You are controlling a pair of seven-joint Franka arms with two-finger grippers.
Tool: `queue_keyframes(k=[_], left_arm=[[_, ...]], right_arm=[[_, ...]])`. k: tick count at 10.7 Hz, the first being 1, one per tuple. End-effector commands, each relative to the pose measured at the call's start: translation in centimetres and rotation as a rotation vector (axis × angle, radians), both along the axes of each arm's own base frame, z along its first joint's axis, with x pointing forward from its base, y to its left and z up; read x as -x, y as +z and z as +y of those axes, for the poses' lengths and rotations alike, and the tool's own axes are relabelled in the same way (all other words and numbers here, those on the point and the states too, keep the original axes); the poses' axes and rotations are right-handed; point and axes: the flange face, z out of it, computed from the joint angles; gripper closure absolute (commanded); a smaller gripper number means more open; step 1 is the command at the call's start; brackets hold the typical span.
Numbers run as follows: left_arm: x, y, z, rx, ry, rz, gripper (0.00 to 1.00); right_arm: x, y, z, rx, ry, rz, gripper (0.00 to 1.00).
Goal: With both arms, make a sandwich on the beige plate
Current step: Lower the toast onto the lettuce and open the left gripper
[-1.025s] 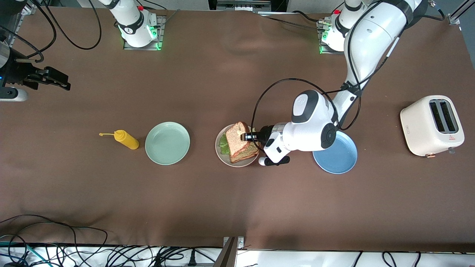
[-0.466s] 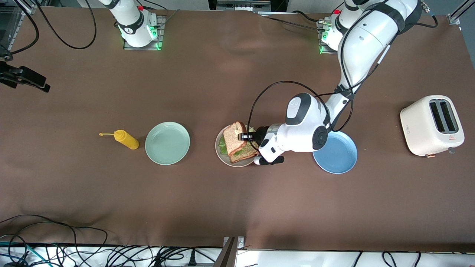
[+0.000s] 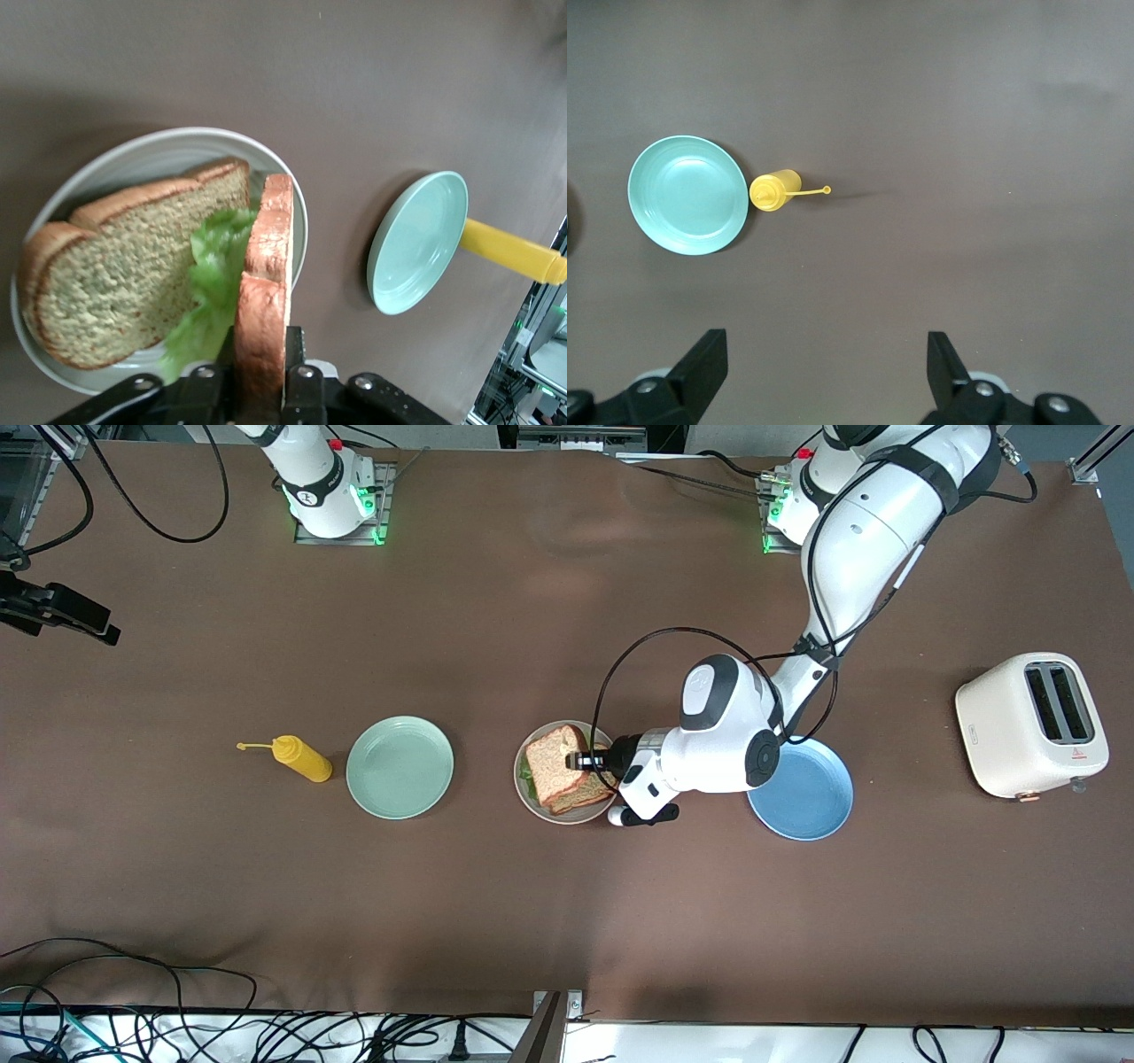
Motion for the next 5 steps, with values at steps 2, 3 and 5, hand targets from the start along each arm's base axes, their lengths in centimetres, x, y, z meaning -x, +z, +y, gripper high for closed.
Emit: queue_keyframes(k=[2, 3, 5], left_arm=[[-1.6, 0.9, 2.0, -0.011, 0.022, -0.036, 0.14], [-1.9, 1.3, 2.8, -0.013, 0.032, -0.04, 0.14], [-2.4, 1.8, 5.0, -0.036, 0.057, -0.035, 0.0]], right_arm=[[0.0, 0.1, 0.4, -0.014, 0.004, 0.002, 0.0], [-0.1, 0.1, 0.4, -0.014, 0.004, -0.003, 0.0], [-0.4, 0.0, 0.4, -0.014, 0.004, -0.012, 0.0]])
